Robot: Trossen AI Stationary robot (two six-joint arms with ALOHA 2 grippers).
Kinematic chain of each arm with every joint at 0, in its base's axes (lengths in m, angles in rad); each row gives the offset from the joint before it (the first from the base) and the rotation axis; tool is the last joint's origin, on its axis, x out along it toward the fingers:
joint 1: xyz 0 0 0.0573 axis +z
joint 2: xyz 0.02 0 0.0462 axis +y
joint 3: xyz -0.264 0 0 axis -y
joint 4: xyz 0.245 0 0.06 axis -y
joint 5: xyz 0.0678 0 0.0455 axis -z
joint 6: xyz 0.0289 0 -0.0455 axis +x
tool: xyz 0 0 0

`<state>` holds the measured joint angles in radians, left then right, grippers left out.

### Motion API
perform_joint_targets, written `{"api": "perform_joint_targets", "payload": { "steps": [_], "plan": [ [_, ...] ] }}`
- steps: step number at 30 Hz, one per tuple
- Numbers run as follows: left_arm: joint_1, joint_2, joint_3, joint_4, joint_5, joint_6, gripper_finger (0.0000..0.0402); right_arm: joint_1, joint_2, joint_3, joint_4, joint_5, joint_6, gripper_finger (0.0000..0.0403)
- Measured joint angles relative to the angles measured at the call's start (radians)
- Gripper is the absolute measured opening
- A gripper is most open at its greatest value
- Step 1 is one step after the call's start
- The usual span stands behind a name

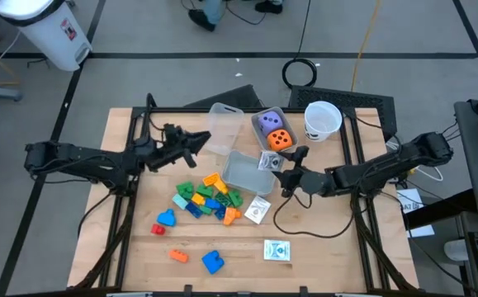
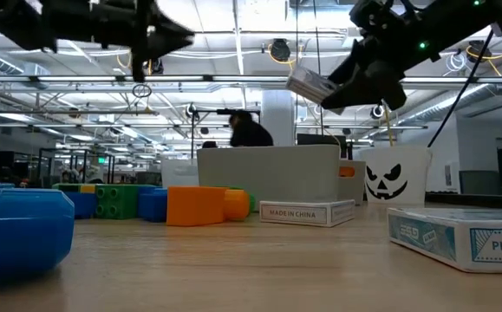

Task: Pick & Place Toys
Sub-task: Put the black playing card box into the transparent bin

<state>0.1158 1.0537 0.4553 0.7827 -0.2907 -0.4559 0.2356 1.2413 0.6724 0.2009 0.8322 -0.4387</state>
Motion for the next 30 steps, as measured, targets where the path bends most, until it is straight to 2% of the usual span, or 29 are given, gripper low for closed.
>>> {"api": "perform_joint_targets", "payload": {
  "steps": [4,10,15,23,30],
  "plan": [
    [-0.01,0.101,0.045,-0.029,0.079,0.008,0.012,-0.001,0.023,0.001,0.058,0.0,-0.049,0.0275],
    [-0.026,0.258,0.142,-0.022,0.085,0.006,0.0214,-0.001,0.049,0.001,0.088,0.0,-0.075,0.0273],
    [-0.055,0.385,0.241,-0.021,0.125,-0.018,0.0266,-0.012,0.069,0.001,0.16,-0.001,-0.146,0.0276],
    [-0.093,0.573,0.405,-0.026,0.182,-0.01,0.0289,-0.027,0.068,0.0,0.181,-0.016,-0.174,0.0274],
    [-0.093,0.613,0.459,-0.115,0.134,-0.017,0.029,-0.028,0.07,-0.003,0.162,0.009,-0.175,0.0274]
  ]
}}
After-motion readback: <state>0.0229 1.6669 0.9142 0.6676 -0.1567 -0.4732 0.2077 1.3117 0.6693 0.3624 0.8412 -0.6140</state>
